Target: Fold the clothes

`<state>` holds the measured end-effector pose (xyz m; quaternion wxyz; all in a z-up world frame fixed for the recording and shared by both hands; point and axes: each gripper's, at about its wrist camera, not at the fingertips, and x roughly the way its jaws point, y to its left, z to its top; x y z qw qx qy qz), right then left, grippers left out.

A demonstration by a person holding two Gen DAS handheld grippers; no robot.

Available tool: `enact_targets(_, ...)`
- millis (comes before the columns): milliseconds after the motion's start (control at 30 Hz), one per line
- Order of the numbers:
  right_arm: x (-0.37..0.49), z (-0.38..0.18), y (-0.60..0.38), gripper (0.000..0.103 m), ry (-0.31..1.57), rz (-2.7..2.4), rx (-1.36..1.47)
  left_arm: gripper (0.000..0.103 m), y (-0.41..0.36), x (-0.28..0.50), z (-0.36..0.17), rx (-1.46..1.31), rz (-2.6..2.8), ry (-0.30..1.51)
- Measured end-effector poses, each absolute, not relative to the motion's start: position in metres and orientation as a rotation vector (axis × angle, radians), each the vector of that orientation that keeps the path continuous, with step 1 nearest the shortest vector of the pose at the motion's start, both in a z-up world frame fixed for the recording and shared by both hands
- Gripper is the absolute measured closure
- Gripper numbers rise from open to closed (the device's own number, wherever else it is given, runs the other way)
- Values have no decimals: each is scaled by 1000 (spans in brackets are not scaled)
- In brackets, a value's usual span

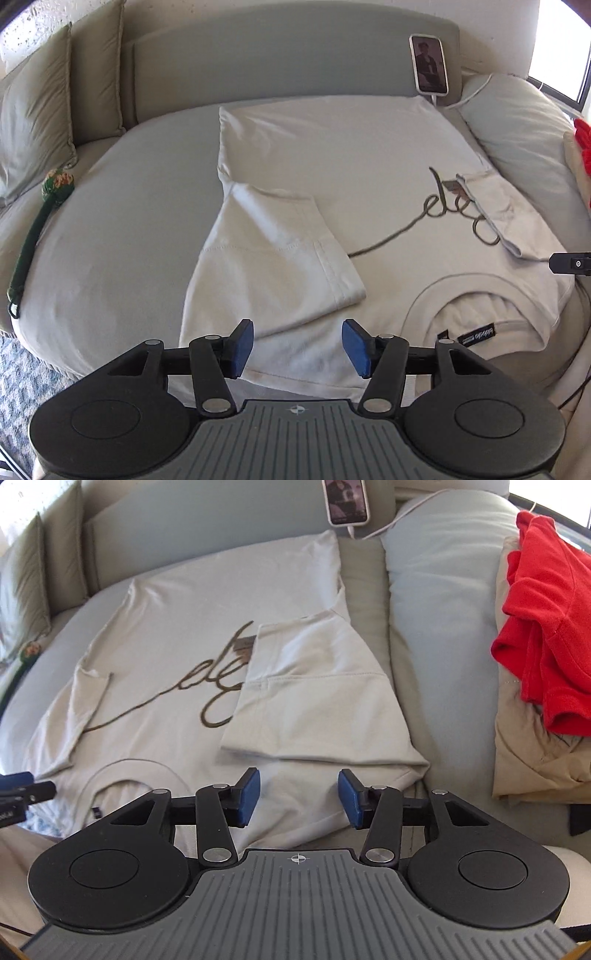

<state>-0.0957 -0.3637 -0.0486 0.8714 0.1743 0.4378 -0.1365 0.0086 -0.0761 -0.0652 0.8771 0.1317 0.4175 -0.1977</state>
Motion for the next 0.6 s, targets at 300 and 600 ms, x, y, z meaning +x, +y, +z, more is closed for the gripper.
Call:
enact_targets(300,-92,29,-360,54,705,-208,342,48,-62,60,-31,93,-314,795)
enact_targets(600,-5,-5,-410,80,786,-315,314,72,-106,135,-77,111,-309,902)
